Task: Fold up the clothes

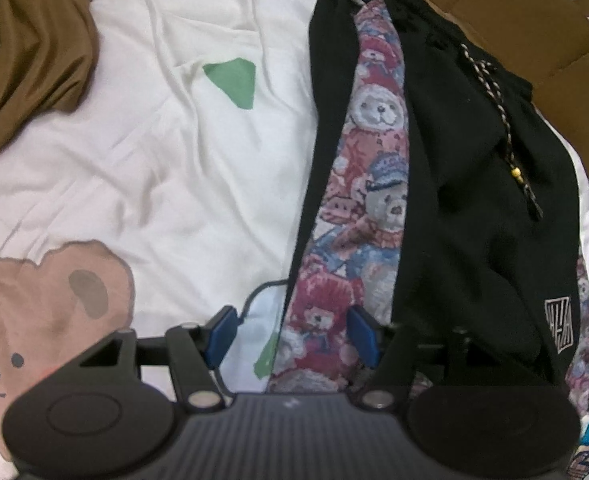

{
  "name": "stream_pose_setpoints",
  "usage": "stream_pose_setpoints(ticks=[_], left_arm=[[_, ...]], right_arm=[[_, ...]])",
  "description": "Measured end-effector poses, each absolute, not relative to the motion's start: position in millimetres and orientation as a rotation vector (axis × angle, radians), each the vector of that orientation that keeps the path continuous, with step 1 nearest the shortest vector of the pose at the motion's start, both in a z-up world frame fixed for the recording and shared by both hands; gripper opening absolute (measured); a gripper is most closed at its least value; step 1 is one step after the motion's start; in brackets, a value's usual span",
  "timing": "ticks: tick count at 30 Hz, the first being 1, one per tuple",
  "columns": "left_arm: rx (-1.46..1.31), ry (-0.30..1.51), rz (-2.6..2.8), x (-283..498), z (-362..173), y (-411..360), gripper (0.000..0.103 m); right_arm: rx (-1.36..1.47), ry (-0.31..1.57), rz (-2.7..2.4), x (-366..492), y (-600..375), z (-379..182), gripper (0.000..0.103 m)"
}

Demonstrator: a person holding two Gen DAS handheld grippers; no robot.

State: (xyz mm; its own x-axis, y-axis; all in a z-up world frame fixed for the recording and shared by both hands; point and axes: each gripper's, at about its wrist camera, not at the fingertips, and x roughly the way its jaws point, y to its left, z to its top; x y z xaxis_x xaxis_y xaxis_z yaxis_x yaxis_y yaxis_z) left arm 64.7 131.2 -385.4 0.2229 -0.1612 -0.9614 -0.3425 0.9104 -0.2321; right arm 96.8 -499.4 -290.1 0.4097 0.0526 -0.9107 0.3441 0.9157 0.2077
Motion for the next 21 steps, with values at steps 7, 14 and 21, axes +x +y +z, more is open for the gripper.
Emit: stream_pose_setpoints(ticks=[7,14,21], left_arm=[[-0.420,1.360,0.136,53.2,-389.3,146.7,0.064],[-0.437,1.365,0.134,34.5,-393.7,170.8,0.064],[-0.514,1.347,0.061,16.0,-398.6,187.5,0.053]], right_arm=[[0.283,1.162,-0.252,110.6,-505.3,-312.6,0.004],[0.329,1.139,-0.266,114.0,-511.5,-305.3,0.008],[0.392,1.045,-0.260,101.3,-503.1,-267.5,0.014]])
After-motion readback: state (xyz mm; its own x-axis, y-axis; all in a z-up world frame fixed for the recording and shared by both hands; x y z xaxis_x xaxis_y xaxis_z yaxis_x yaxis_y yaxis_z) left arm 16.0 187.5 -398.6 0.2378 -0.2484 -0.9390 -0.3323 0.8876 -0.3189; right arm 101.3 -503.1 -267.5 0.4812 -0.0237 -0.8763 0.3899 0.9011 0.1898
